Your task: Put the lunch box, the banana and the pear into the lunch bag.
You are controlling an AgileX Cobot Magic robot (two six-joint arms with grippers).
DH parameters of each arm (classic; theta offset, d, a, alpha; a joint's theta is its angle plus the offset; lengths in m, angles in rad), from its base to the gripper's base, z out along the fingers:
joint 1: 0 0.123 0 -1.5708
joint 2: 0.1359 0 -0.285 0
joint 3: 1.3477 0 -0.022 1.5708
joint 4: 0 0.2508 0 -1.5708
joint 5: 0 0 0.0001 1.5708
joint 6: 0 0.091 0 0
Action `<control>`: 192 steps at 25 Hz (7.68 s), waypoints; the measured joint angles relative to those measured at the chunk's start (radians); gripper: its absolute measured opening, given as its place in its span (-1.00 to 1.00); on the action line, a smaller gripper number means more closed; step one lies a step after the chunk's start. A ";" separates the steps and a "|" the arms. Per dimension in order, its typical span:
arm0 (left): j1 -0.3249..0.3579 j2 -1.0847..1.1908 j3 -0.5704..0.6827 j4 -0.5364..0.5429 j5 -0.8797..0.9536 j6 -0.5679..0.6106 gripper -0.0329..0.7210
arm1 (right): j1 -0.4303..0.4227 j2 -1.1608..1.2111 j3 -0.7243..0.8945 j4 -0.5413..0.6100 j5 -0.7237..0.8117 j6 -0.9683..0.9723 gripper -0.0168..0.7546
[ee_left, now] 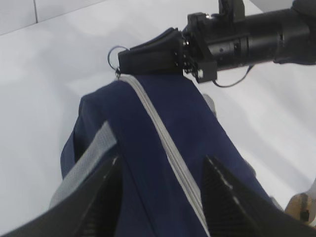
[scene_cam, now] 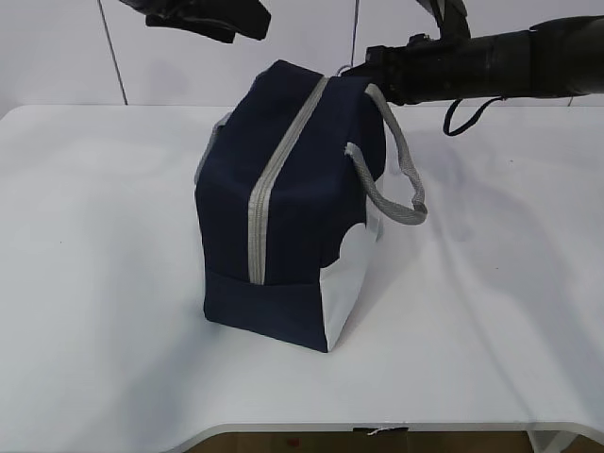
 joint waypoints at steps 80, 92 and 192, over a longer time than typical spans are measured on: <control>0.002 0.156 -0.204 -0.101 0.114 0.095 -0.88 | -0.003 -0.048 -0.095 -0.051 0.121 0.065 0.36; 0.012 0.228 -0.211 -0.087 0.037 0.095 -0.88 | -0.003 -0.291 -0.195 -0.587 0.218 0.375 0.40; 0.012 -1.440 1.128 0.665 0.277 -0.446 -0.10 | -0.003 -1.769 1.156 -1.542 0.381 1.258 0.40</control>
